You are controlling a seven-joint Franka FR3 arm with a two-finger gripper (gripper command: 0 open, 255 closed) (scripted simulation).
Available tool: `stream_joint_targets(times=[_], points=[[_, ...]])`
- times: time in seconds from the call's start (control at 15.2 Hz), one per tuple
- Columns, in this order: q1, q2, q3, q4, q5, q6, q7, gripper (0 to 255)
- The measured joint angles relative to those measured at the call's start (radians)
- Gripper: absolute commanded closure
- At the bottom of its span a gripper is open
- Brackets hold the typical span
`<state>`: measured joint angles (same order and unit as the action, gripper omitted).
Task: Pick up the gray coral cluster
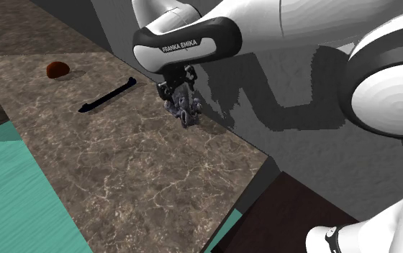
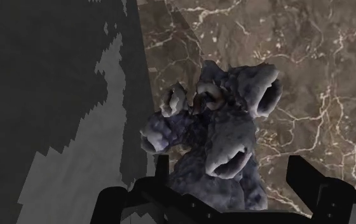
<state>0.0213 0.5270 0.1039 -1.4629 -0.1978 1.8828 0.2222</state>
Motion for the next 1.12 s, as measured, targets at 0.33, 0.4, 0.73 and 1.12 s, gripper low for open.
stream_joint_targets(times=[0.33,0.4,0.73,1.12], points=[[0.003,0.039,-0.002,-0.005,-0.006,0.040,0.009,0],[0.002,0.044,-0.003,-0.011,-0.007,0.050,0.009,0],[0.002,0.048,-0.004,-0.023,-0.008,0.069,0.013,255],[0.002,0.047,-0.004,-0.025,-0.009,0.071,0.013,255]])
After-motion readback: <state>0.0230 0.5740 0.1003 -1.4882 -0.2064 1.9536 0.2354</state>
